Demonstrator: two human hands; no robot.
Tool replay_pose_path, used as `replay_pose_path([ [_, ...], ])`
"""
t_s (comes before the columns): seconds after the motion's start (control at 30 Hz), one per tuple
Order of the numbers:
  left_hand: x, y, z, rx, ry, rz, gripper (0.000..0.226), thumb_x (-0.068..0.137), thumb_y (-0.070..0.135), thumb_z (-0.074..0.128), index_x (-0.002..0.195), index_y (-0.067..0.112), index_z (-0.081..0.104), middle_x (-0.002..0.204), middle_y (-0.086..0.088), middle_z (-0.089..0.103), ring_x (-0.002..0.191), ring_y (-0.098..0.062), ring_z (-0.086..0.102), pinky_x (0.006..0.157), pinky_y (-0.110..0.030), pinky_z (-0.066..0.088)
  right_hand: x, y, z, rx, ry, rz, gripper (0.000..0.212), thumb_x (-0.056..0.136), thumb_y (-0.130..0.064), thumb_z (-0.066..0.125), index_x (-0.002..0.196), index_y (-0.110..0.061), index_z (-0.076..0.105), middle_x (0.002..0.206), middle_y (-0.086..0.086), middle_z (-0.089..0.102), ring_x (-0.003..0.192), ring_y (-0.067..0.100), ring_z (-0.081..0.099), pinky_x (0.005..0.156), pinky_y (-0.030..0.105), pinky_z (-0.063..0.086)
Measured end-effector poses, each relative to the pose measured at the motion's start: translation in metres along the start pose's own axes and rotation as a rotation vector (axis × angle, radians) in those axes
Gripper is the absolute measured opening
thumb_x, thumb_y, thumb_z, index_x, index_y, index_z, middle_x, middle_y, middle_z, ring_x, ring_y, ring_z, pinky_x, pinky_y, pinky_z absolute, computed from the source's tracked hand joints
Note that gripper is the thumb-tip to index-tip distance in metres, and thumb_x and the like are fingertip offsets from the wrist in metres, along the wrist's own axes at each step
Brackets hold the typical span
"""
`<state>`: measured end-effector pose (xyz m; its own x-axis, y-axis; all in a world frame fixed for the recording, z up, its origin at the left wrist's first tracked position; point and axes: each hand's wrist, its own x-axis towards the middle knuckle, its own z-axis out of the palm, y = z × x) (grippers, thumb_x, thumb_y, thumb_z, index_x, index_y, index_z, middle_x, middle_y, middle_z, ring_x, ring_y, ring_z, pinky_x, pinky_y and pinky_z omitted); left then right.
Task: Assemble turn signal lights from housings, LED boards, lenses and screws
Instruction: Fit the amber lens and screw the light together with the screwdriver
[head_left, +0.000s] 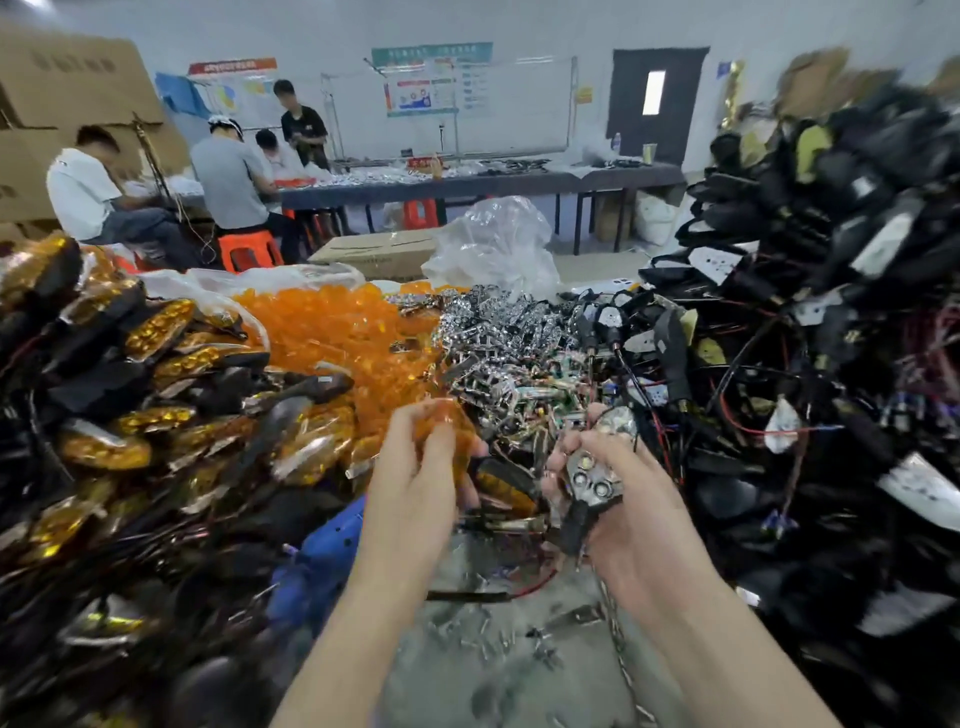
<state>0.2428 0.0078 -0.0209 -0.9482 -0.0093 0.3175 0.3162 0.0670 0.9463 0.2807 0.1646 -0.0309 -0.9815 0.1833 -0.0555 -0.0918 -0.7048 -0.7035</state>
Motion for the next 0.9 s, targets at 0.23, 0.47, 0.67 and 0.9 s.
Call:
replay_pose_path([
  [0.23,-0.032,-0.017,0.007,0.277,0.16,0.344,0.024,0.101,0.017,0.051,0.106,0.039,0.056,0.114,0.019,0.058,0.114,-0.001,0.049,0.087,-0.008,0.038,-0.017,0.026,-0.004,-0.012,0.069,-0.09,0.02,0.094,-0.001,0.064,0.096,-0.02,0.07,0.084,0.007,0.068,0.072,0.021,0.069,0.061,0.031,0.059],
  [0.47,-0.043,-0.023,0.023,0.004,0.189,0.098,0.014,0.098,0.017,0.06,0.101,0.03,0.055,0.093,0.018,0.065,0.088,-0.005,0.064,0.079,-0.025,0.053,-0.016,0.037,-0.016,-0.329,-0.011,-0.161,0.015,0.087,-0.032,0.075,0.101,-0.038,0.071,0.114,0.0,0.076,0.101,0.013,0.07,0.094,0.038,0.055],
  [0.67,-0.04,-0.025,0.025,-0.297,0.253,-0.114,0.01,0.097,0.011,0.062,0.1,0.019,0.057,0.095,-0.002,0.072,0.089,-0.015,0.072,0.073,-0.022,0.058,-0.009,0.042,-0.023,-0.357,-0.047,-0.141,0.022,0.082,-0.025,0.078,0.102,-0.031,0.07,0.097,0.007,0.075,0.082,0.021,0.068,0.075,0.036,0.058],
  [0.9,-0.038,-0.031,0.025,-0.169,0.177,-0.171,0.005,0.097,0.016,0.062,0.101,0.019,0.059,0.093,0.0,0.074,0.079,-0.015,0.072,0.065,-0.025,0.058,-0.004,0.045,-0.029,-0.32,-0.003,-0.181,0.016,0.091,-0.015,0.077,0.097,-0.029,0.071,0.092,0.004,0.074,0.073,0.018,0.068,0.073,0.034,0.059],
])
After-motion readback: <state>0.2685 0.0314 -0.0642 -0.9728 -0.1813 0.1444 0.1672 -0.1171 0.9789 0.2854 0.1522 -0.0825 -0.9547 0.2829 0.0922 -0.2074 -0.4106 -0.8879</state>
